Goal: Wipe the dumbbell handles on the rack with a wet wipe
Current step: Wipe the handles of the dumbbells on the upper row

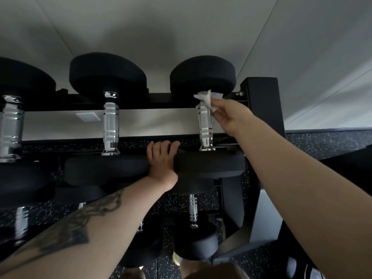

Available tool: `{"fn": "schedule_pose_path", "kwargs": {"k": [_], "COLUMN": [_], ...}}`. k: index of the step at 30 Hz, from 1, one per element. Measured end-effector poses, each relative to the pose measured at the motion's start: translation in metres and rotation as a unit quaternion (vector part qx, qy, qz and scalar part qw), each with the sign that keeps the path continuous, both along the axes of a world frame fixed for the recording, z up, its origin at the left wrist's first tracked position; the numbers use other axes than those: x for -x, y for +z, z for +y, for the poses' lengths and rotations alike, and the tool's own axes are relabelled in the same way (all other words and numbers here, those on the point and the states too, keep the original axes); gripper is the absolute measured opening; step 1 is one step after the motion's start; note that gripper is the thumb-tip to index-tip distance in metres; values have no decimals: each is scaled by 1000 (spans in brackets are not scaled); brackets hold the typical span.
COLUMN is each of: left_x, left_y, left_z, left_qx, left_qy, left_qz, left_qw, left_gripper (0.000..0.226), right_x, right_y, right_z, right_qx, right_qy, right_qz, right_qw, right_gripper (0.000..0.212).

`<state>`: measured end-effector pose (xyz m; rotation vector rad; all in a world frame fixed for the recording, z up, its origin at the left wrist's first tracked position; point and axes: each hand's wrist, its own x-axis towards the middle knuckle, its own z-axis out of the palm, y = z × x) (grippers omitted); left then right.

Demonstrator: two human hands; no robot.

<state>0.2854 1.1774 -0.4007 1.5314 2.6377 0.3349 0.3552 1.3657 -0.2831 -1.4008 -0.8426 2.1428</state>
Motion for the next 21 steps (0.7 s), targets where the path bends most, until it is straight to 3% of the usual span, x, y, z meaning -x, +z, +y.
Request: {"fn": "schedule_pose_path", "kwargs": {"k": [2,5,7,9,11,13,15,17,19,21], "left_x": [1,0,0,0,2,2,2,2,3,4], "left_y": [2,3,1,1,-2,-5,-7,-8,-8,-9], "left_z": [0,0,0,1,0,0,1,0,0,-1], "left_qx": [2,22,17,19,17,6,-15,-21,-26,-31], "left_qy": [-1,-1,5,6,3,-1,-3,-7,-6,-6], "left_qz": [-9,-7,-2,-7,0,16,33,41,44,39], "left_qw": [1000,1000,1000,1000,1000,1000,999,999,999,999], "left_gripper": [50,50,51,53,52,49,46,48,48,45], "right_x": [4,2,1,-3,-15,-31,-47,-57,-57,-49], "right_y": [-7,-14,-11,-2,10,22,27,28,31,29], "right_z": [8,11,10,5,-2,-16,-32,-37,-30,-25], "right_qx": [86,113,65,-67,-277,-446,-518,-492,-444,-446], "right_qy": [4,134,183,174,178,257,363,453,529,537], "right_qz": [32,44,17,-57,-174,-275,-318,-316,-288,-261], "right_qw": [996,984,981,981,928,812,706,673,663,666], "right_gripper": [27,29,31,33,30,22,26,28,25,19]}}
